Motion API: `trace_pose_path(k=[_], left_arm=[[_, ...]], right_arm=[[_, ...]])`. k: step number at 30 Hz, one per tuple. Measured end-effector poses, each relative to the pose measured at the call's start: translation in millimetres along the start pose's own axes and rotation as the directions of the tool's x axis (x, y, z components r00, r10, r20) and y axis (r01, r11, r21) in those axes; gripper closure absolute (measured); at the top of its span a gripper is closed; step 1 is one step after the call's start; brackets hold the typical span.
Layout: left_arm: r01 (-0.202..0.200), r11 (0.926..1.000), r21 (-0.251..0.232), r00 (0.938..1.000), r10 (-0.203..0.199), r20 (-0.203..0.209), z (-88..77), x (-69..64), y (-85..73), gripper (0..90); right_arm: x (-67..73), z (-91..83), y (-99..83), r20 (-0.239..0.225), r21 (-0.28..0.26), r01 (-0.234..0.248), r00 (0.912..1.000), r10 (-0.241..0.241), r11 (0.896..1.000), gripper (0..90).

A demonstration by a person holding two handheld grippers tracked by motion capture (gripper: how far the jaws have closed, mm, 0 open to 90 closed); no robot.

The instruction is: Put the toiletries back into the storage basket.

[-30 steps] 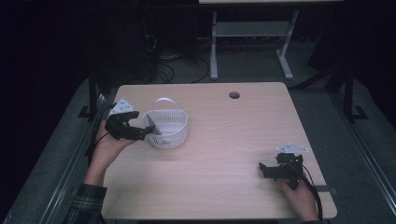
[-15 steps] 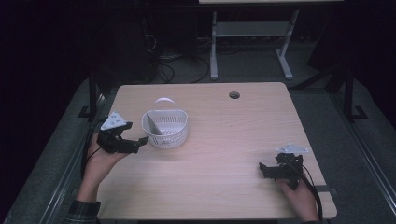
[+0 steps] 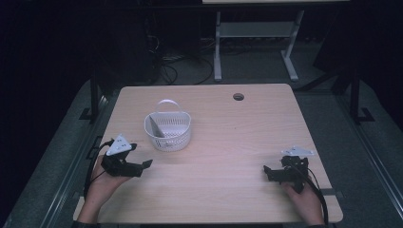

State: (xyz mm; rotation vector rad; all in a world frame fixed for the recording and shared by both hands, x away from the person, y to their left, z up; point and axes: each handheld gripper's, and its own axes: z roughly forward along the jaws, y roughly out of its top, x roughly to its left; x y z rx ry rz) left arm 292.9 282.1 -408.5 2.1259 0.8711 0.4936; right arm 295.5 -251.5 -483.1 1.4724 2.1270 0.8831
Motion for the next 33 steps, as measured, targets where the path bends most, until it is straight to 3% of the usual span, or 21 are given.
trace_pose_path(k=[11,17,20,23,33], left_arm=[[-0.012,0.9977,0.067,0.9994,0.009,0.034,17.8,-22.6,-38.8,13.3],[-0.047,0.9906,0.129,0.9984,0.042,0.036,28.4,-31.3,-50.9,13.0],[-0.044,0.9909,0.127,0.9983,0.039,0.044,28.9,-30.8,-51.6,13.0],[0.006,0.9952,0.098,0.9974,-0.013,0.07,31.0,-27.5,-56.5,12.9],[0.002,0.9966,0.082,0.9975,-0.008,0.07,30.9,-26.3,-58.4,12.8]], right_arm=[[0.1,0.0,0.0,0.0,-0.001,-0.002,1.0,0.002,1.0,0.0],[0.0,0.1,0.0,0.0,-0.001,-0.001,1.0,0.001,1.0,0.0],[0.0,0.1,0.0,0.0,-0.001,-0.001,1.0,0.001,1.0,0.0],[0.1,0.1,0.0,0.0,-0.001,-0.001,1.0,0.001,1.0,0.0],[0.1,0.1,0.0,0.0,-0.001,-0.001,1.0,0.001,1.0,0.0]])
